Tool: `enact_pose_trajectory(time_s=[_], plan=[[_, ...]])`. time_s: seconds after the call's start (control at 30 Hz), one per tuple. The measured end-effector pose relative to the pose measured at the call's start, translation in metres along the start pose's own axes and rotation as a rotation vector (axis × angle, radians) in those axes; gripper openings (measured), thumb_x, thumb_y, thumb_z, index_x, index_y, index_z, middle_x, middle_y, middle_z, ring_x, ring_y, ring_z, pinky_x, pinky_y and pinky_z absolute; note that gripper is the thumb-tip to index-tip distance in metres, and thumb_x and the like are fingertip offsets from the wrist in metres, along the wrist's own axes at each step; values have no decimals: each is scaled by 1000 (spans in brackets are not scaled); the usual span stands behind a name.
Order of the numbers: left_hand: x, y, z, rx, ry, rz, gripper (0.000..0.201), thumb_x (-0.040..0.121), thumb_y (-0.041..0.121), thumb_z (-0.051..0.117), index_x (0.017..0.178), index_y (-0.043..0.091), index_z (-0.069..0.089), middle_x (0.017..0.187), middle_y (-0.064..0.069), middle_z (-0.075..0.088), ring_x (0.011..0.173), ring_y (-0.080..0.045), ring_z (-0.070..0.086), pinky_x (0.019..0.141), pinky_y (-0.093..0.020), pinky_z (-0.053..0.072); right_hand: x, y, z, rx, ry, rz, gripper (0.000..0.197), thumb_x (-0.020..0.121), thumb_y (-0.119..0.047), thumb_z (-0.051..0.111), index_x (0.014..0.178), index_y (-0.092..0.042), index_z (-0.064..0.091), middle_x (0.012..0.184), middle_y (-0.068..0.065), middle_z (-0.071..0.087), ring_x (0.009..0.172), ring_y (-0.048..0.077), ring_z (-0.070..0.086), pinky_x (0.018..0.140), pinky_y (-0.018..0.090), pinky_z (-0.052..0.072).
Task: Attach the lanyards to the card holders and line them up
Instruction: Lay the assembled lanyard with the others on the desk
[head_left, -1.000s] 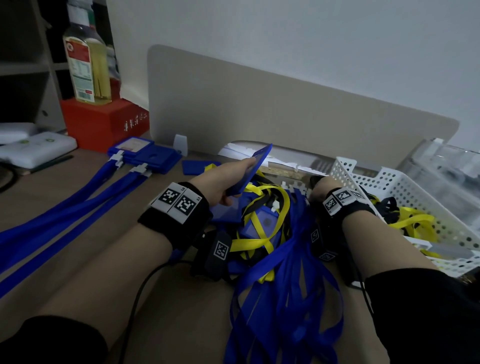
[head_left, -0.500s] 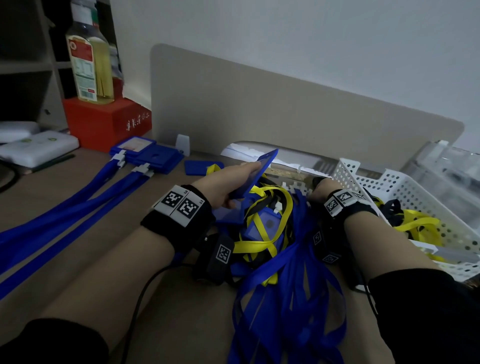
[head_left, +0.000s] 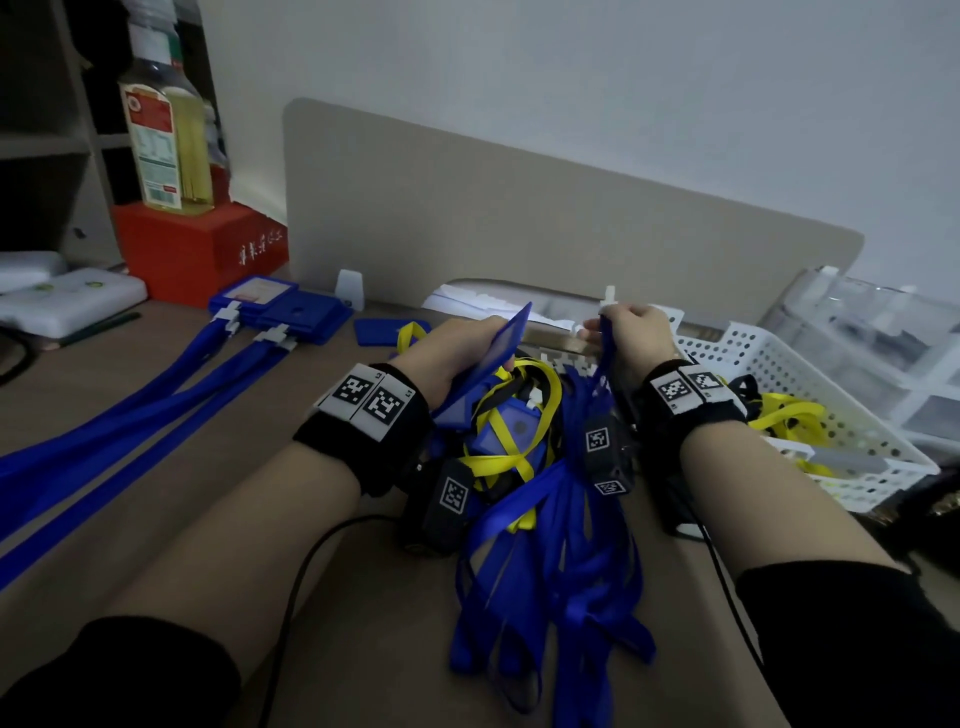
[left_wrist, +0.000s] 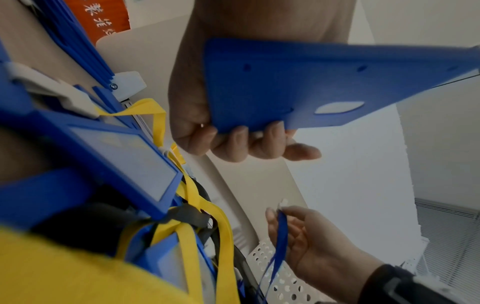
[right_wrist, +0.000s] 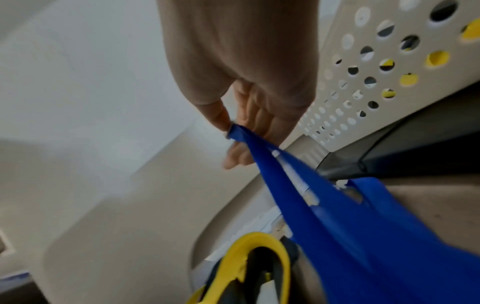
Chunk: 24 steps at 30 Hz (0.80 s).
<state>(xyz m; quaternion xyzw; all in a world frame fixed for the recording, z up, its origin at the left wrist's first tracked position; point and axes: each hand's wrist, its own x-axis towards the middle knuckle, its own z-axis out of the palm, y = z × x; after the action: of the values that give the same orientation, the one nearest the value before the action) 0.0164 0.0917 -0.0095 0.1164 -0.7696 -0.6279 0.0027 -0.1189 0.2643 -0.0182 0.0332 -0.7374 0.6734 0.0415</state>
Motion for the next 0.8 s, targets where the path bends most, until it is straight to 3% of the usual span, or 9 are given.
enact_pose_trajectory(time_s=[0.1,0.2,0.3,0.43,0.53,0.7,0.8], plan=[[-11,2,4,-90,10,40,39,98,32,42,69,11,58,34,8,43,28,-5,39,33,-11,28,-27,-9,9,89,-104,-65,11,95,-6,51,85,-6,52,74,13,64,56,18,60,46,23,47],[-20,1,8,-133,95,60,43,94,49,50,90,9,65,46,5,53,35,-6,47,33,-10,30,-60,-12,22,100,-237,-114,15,92,-2,56,79,-8,52,59,5,60,45,10,50,39,19,38],[-26,-6,13,-165,157,105,42,94,48,52,80,12,66,66,2,61,53,-9,56,39,-11,40,-83,-9,36,-8,-350,-152,12,88,-1,59,77,-6,59,53,2,56,40,7,45,38,18,36],[-31,-16,16,-232,180,156,34,97,39,51,75,17,64,84,-6,66,70,-16,61,68,-24,49,-101,-6,46,-93,-369,-245,21,85,4,56,70,-9,63,56,0,54,47,7,43,43,19,34],[-29,-19,12,-227,224,179,33,96,33,52,73,13,64,82,-8,64,73,-21,59,70,-27,46,-107,-5,46,-95,-346,-261,26,83,6,56,64,-12,61,46,-14,51,43,-1,41,45,15,34],[-29,-21,11,-164,213,183,29,95,31,53,75,12,62,77,-5,62,68,-17,57,63,-25,44,-113,-5,42,-74,-345,-282,28,81,10,55,63,-10,60,46,-14,50,42,-2,42,45,13,35],[-28,-21,11,-116,215,206,25,95,27,50,84,8,63,83,-10,61,75,-20,55,67,-28,41,-117,-6,41,-74,-374,-292,25,81,12,53,66,-7,60,43,-14,51,41,-4,42,44,11,35]])
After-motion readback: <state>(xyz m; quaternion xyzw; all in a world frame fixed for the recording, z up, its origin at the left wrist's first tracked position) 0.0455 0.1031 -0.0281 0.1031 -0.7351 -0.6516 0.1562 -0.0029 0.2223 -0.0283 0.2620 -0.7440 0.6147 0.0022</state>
